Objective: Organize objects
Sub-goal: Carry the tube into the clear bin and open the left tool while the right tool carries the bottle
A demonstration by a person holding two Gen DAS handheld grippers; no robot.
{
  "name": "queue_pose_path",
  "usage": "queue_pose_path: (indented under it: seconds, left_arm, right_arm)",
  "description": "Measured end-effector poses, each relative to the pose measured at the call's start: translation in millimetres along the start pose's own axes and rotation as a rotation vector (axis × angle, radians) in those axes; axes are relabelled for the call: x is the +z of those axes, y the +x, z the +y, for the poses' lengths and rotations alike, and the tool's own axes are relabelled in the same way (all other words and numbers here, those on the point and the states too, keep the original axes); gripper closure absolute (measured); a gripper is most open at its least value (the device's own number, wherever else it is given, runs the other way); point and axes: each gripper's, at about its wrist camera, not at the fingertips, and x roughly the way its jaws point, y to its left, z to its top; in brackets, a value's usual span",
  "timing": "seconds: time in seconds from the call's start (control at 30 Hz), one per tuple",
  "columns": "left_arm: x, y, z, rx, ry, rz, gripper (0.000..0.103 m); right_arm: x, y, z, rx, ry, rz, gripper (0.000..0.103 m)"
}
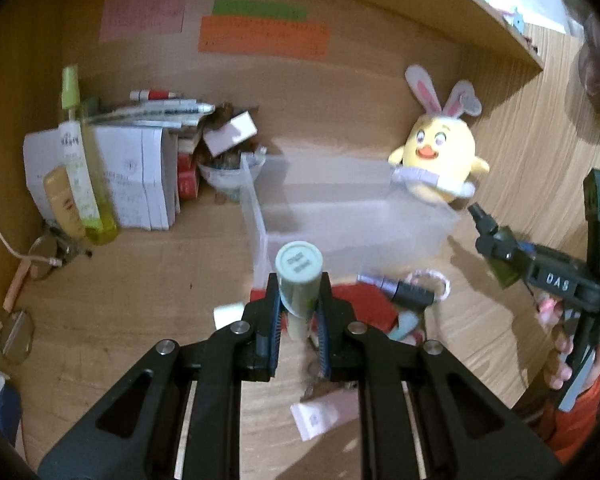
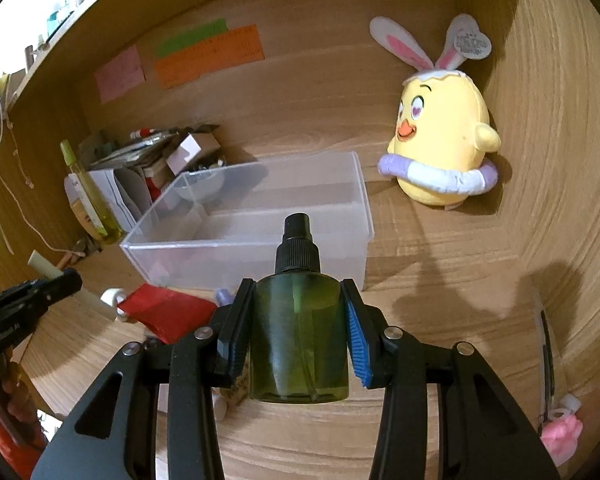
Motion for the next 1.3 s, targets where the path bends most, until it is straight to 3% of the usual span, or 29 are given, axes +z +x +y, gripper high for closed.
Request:
queue_pose_path:
  seconds: [0.7, 1.3]
  left_arm:
    - [66.9, 8.3, -7.9, -0.007, -0.004, -0.117, 0.088]
    - [101.5, 52.5, -6.0, 0.021, -0.021, -0.093, 0.088]
  right_arm:
    - [53.8, -2.5, 7.6, 0.020, -0.040, -0.130, 0.065]
    - [100.8, 38.1, 21.6, -0.010, -0.102, -0.134, 0.065]
